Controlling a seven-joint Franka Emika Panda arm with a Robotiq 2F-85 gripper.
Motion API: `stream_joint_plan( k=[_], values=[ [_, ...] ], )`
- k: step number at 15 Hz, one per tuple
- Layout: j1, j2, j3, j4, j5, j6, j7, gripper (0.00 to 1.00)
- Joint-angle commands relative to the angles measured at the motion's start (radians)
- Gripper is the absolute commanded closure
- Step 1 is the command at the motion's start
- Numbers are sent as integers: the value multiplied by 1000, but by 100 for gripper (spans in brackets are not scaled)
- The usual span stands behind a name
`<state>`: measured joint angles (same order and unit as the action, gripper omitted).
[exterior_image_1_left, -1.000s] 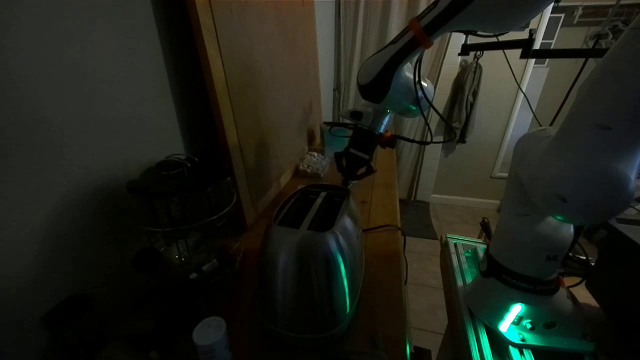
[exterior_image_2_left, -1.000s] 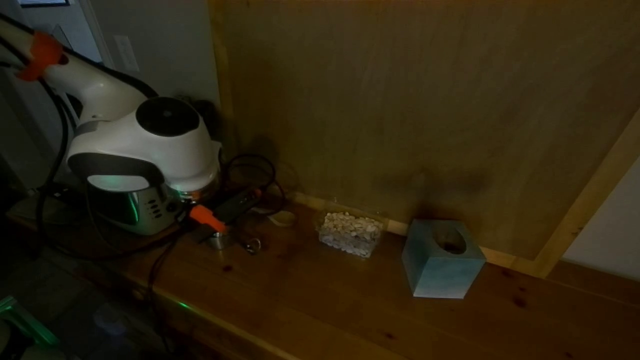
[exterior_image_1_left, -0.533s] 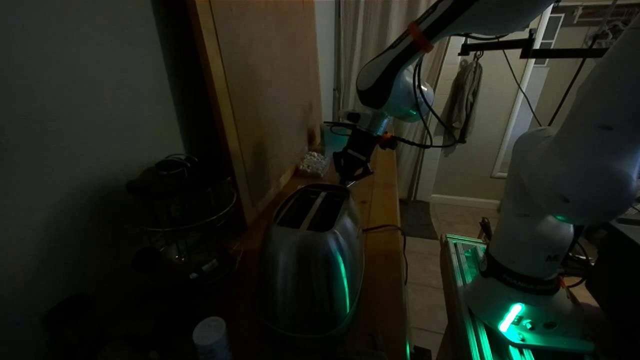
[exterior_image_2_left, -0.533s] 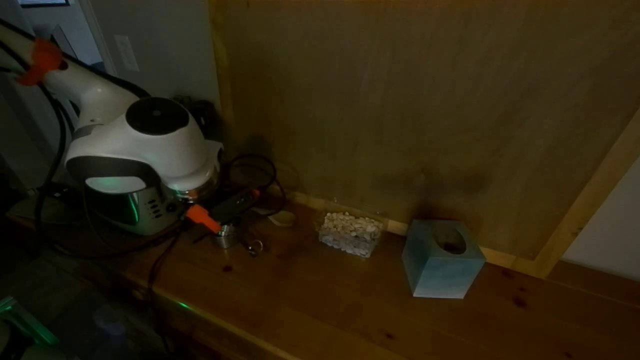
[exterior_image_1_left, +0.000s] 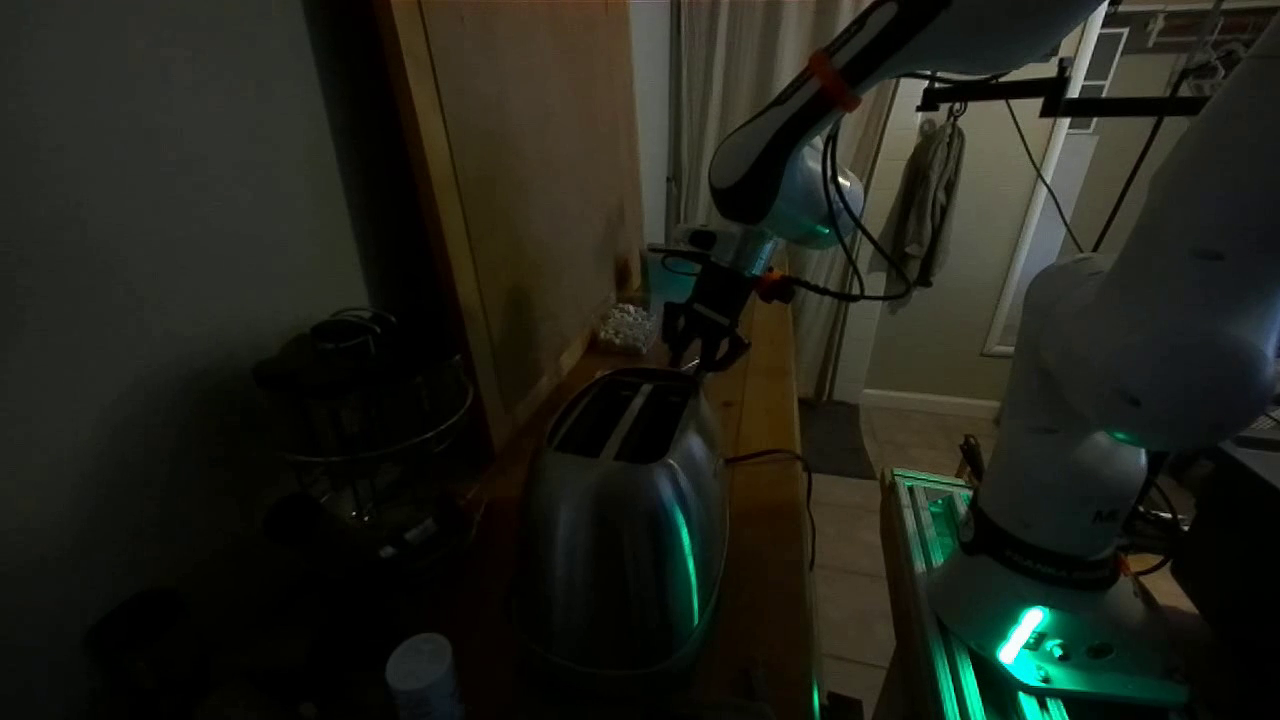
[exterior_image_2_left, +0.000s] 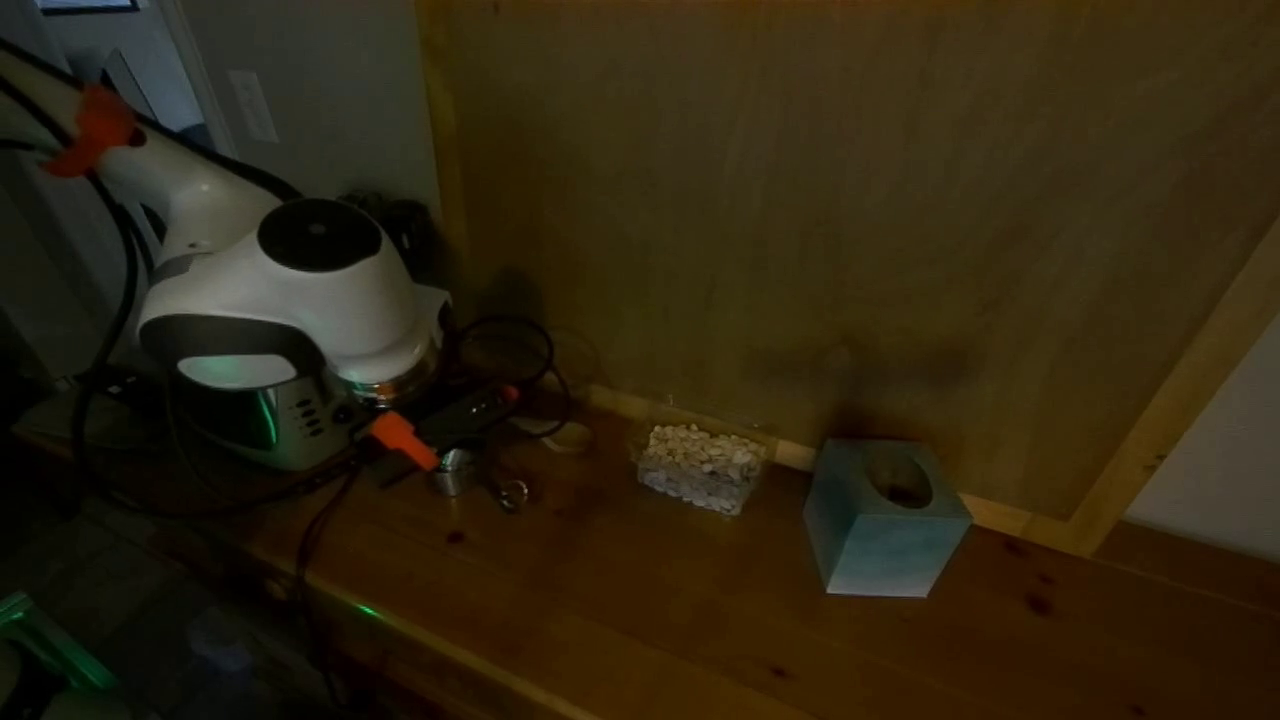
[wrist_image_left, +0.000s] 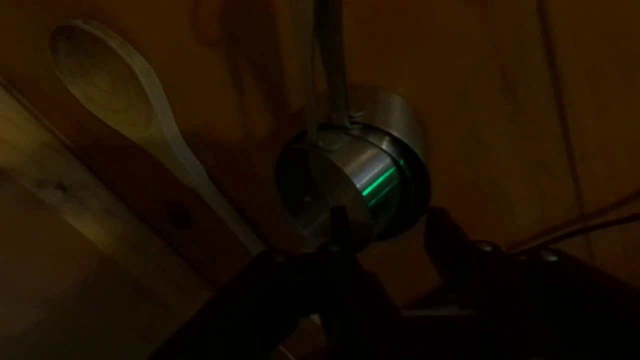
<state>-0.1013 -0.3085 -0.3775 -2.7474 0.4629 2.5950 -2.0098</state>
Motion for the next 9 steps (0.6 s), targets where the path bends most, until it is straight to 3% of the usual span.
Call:
stream_joint_plan(
  k=[1,2,3,5,9],
  values=[
    [-8,-15,5,0,-42,-55,31,24],
    [-10,-12,9,0,-49,-61,35,18],
    [-10,-9,11,0,-51,-62,35,59],
    [-8,-7,14,0,-49,-65,35,55],
    [-7,-14,15,0,-43,-69,33,84]
  ],
)
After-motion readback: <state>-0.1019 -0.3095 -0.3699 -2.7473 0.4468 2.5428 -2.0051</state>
